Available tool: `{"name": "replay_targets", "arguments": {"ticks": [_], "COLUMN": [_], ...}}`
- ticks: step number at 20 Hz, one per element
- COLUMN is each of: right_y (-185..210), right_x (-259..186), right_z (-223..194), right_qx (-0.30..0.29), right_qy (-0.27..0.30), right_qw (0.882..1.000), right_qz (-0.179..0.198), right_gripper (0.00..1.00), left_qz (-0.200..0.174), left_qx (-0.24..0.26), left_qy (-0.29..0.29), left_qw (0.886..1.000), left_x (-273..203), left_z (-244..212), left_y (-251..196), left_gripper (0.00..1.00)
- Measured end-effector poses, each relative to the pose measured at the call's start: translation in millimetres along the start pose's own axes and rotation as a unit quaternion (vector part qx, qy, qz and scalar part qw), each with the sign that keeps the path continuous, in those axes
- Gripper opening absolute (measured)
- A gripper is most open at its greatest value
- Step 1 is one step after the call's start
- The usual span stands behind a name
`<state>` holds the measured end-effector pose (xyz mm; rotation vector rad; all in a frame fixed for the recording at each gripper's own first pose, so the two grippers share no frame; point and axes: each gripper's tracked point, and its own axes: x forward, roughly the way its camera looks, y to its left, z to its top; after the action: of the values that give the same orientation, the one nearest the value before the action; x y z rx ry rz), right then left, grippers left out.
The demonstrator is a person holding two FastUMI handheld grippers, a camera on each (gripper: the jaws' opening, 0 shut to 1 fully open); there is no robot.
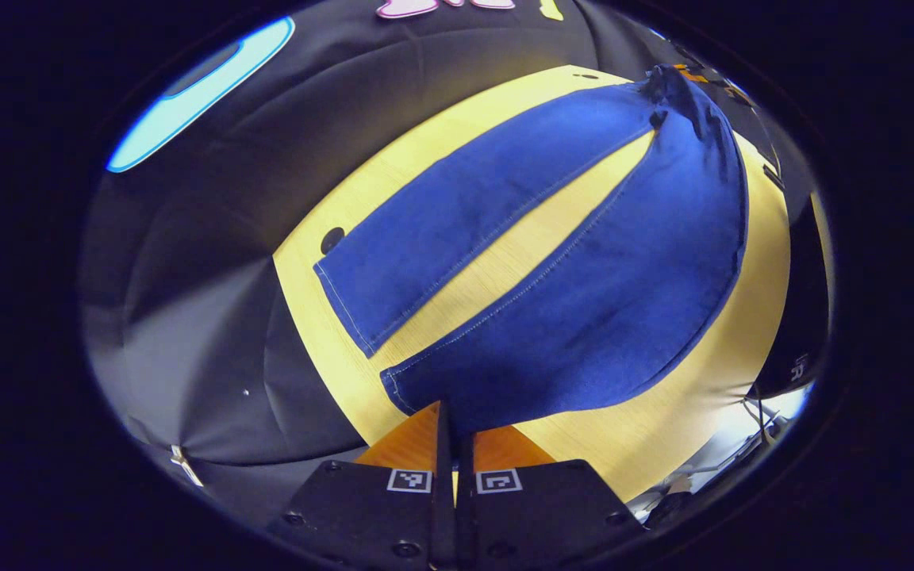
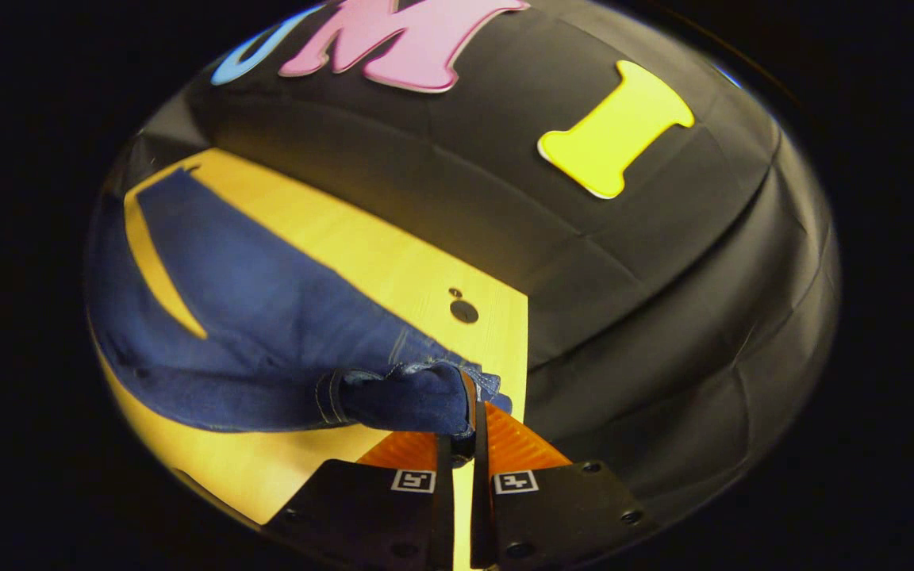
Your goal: Grasp the waist and the cuffs of the jeans and fold them to make the two legs overlap; first hold the waist and fold one-third of the jeans toward the cuffs, then hold the cuffs and fold the remaining one-third in the same direction to finish folding.
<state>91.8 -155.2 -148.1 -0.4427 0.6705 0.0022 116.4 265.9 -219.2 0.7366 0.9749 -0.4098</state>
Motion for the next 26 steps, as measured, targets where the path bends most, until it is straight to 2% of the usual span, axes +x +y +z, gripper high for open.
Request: {"name": "replay_targets", "arguments": {"ticks": [2,4,8,11,12,13,14,16,17,18,19,20,21,22,23,24,26], "right_y": [-2,-4,-7,-2,0,1,-2,-6,-8,-9,-15,-16,-16,-12,-14,-21,-35], "right_x": [-14,-18,-26,-31,-33,-36,-34,-44,-52,-50,-56,-57,-60,-62,-67,-78,-102], "right_z": [19,29,43,38,35,32,30,39,44,49,57,49,49,46,48,52,65], "right_qx": [0.05,0.097,0.238,0.275,0.284,0.294,0.3,0.304,0.305,0.304,0.298,0.29,0.285,0.28,0.276,0.27,0.27], "right_qy": [0.004,0.004,0.015,0.052,0.059,0.066,0.075,0.102,0.109,0.113,0.108,0.108,0.103,0.099,0.086,0.068,0.025], "right_qw": [0.999,0.995,0.971,0.96,0.957,0.954,0.951,0.947,0.946,0.946,0.948,0.951,0.953,0.955,0.957,0.959,0.961], "right_qz": [-0.004,-0.012,-0.017,-0.004,-0.002,-0.003,-0.006,-0.015,-0.013,-0.012,-0.017,-0.025,-0.025,-0.023,-0.032,-0.046,-0.063], "right_gripper": [0.12,0.12,0.12,0.12,0.03,0.12,0.14,0.14,0.08,0.19,0.2,0.18,0.39,0.42,0.51,0.48,0.78], "left_qz": [0.013,0.033,0.049,0.048,0.046,0.046,0.047,0.043,0.047,0.054,0.056,0.059,0.055,0.051,0.054,0.062,0.089], "left_qx": [-0.027,-0.094,-0.24,-0.324,-0.351,-0.37,-0.384,-0.407,-0.415,-0.418,-0.42,-0.418,-0.421,-0.427,-0.434,-0.44,-0.441], "left_qy": [0.015,0.038,0.05,0.036,0.027,0.027,0.032,0.027,0.02,0.002,-0.006,-0.008,-0.011,-0.023,-0.05,-0.081,-0.154], "left_qw": [0.999,0.994,0.968,0.944,0.935,0.927,0.921,0.912,0.908,0.907,0.906,0.906,0.905,0.903,0.898,0.892,0.88], "left_x": [13,27,64,98,109,120,132,152,158,159,161,155,156,150,148,137,91], "left_z": [7,12,43,71,79,78,75,74,75,83,84,84,85,88,95,104,127], "left_y": [27,54,79,92,97,100,103,104,108,118,120,115,113,110,115,121,146], "left_gripper": [0.06,0.06,0.06,0.06,0.06,0.06,0.06,0.06,0.06,0.06,0.07,0.09,0.12,0.16,0.36,0.57,0.99]}}
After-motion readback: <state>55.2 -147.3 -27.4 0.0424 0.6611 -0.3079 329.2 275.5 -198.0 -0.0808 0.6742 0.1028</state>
